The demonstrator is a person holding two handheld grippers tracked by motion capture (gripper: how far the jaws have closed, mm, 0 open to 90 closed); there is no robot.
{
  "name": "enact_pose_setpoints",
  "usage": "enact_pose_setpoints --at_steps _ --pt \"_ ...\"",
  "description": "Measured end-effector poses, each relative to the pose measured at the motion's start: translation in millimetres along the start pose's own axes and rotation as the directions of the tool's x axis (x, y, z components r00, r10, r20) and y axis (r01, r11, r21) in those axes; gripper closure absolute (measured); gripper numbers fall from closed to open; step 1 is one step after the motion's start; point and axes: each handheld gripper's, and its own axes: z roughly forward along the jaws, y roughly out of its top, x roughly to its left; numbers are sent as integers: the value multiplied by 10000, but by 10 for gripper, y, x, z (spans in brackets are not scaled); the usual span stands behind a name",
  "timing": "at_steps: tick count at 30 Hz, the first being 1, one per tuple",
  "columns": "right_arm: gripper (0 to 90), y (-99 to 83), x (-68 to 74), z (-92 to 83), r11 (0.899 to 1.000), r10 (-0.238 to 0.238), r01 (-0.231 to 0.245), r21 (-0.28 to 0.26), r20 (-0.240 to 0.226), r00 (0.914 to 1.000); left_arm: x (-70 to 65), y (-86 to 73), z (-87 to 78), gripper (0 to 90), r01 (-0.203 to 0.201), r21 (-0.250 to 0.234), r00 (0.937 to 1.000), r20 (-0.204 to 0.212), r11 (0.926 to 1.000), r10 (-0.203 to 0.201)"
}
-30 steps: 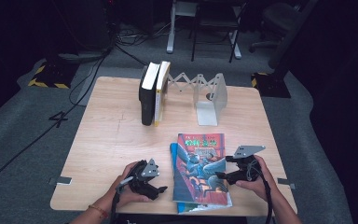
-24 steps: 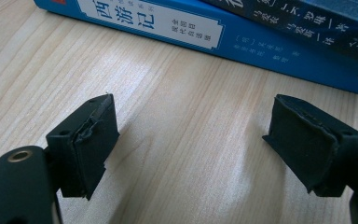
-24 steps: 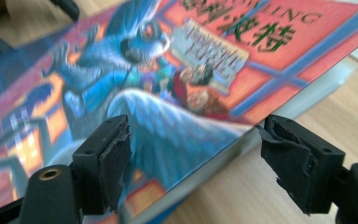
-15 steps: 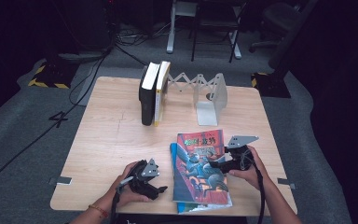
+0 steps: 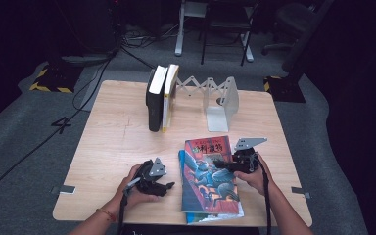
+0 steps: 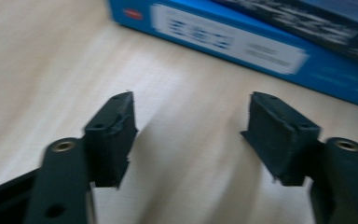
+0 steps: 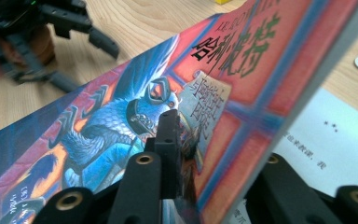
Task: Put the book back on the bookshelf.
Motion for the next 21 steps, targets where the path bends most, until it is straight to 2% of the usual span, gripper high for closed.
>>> enact_pose_setpoints --at_steps 2,8,10,11,15,18,21 --pt "750 10 12 5 10000 -58 58 11 21 10000 42 37 19 388 9 105 10000 -28 9999 -9" --pt "768 32 25 29 9999 -124 122 -90 -130 9998 81 121 93 426 -203 -34 9985 509 9998 205" --pt "774 43 30 52 9998 -147 144 -130 -232 9996 69 140 102 471 -520 -241 9977 417 9984 530" --pt "776 47 37 59 9998 -155 152 -132 -234 9996 68 153 116 477 -554 -251 9978 349 9981 563" --pt "782 56 60 59 9994 -283 280 -212 -174 9994 88 184 187 504 -477 -198 9983 328 9987 484" --pt "784 47 68 48 9989 -356 351 -310 -136 9993 114 215 223 548 -377 -290 9979 517 9989 392" --pt "785 28 36 35 9983 -262 243 -530 -363 9990 148 258 234 577 -281 -381 9988 390 9989 296"
